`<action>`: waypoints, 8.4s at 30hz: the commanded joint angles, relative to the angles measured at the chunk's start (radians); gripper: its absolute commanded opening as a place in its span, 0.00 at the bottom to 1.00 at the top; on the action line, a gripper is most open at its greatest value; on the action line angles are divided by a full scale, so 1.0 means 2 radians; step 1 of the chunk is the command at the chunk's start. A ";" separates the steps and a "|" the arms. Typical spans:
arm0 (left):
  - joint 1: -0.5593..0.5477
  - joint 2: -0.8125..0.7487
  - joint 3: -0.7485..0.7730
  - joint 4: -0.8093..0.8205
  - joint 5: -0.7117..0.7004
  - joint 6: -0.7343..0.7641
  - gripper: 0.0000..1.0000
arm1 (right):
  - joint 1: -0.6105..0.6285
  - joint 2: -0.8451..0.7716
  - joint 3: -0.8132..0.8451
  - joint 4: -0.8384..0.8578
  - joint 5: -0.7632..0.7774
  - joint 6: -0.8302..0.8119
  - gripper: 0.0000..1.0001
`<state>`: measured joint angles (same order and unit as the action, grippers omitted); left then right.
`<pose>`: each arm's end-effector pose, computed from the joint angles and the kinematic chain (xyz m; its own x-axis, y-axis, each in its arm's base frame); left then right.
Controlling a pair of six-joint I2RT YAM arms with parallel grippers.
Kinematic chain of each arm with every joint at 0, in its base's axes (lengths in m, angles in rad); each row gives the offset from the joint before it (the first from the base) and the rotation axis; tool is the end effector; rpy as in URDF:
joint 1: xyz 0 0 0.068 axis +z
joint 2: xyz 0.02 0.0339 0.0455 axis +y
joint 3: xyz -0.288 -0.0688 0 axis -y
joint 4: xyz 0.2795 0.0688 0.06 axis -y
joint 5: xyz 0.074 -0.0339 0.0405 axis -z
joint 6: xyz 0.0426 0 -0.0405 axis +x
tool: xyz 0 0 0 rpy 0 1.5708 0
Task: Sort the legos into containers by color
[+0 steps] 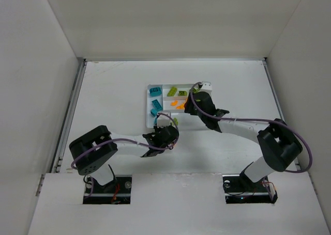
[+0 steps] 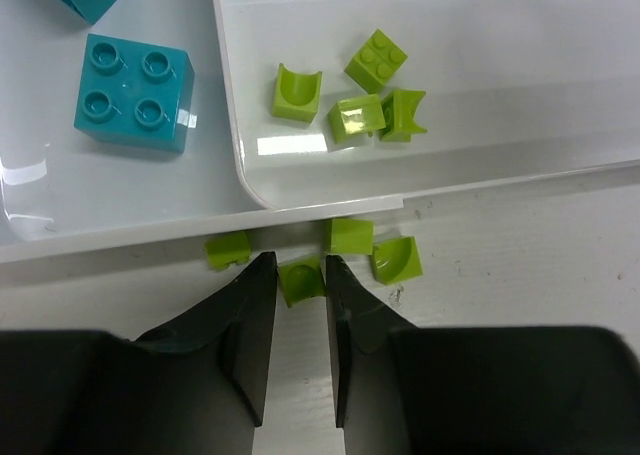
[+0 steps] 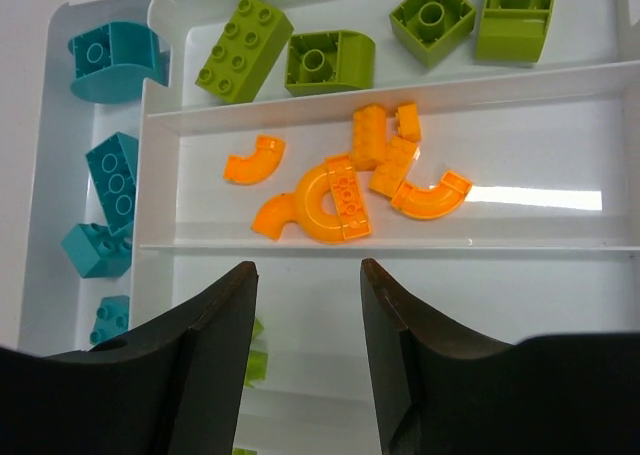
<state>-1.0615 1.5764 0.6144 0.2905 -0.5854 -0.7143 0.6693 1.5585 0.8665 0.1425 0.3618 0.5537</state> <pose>0.1748 -0.2648 0.1384 -0.5677 -0.1032 -0.8167 0.1918 0.9482 -0.2531 0.2972 0.2159 0.2099 -0.5290 0.2086 -0.8226 -0.0768 0.9536 0.2912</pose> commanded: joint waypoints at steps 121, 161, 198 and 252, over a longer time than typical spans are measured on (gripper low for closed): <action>-0.009 -0.124 -0.022 -0.033 -0.049 -0.003 0.14 | 0.190 -0.018 -0.123 0.061 0.040 0.101 0.50; 0.112 -0.234 -0.122 0.009 0.023 -0.063 0.42 | 0.203 0.038 -0.047 -0.017 0.123 0.103 0.15; -0.010 0.038 0.021 0.058 -0.021 -0.046 0.25 | 0.051 -0.134 -0.145 0.041 0.040 0.039 0.49; 0.258 -0.427 -0.147 -0.178 -0.027 -0.071 1.00 | -0.154 -0.532 -0.378 -0.024 0.101 0.166 0.25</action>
<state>-0.6147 0.7650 0.3336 0.0807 -0.6037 -0.7395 0.3973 0.5091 0.1238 0.1104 0.6136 0.8444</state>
